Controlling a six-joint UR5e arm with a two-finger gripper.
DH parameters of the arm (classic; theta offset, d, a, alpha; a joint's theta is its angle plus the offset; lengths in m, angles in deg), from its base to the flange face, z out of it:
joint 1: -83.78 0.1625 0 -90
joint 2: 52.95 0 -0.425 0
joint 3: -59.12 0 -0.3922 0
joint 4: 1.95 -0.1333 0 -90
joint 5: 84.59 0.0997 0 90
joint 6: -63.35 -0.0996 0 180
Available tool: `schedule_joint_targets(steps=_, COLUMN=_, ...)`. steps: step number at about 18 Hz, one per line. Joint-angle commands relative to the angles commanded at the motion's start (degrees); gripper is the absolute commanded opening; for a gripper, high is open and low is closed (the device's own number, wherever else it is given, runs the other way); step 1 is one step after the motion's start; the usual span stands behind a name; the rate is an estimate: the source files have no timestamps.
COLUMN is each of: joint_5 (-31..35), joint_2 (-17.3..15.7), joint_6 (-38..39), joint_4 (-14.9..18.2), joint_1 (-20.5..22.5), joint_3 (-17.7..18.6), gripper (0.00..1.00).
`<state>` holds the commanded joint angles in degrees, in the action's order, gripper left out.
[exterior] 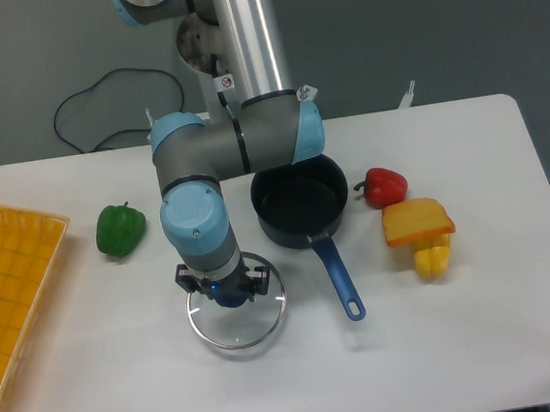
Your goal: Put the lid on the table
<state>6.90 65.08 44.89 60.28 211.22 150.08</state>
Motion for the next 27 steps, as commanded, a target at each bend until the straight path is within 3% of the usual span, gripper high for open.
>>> schedule_joint_targets(steps=21, joint_5=0.2, joint_2=1.9, joint_6=0.1, joint_4=-1.4, joint_1=-1.0, joint_3=0.1, gripper=0.72)
schedule_joint_targets(steps=27, joint_5=0.3, joint_2=2.1, joint_6=0.1, joint_4=-1.8, joint_1=-1.1, joint_3=0.0, gripper=0.8)
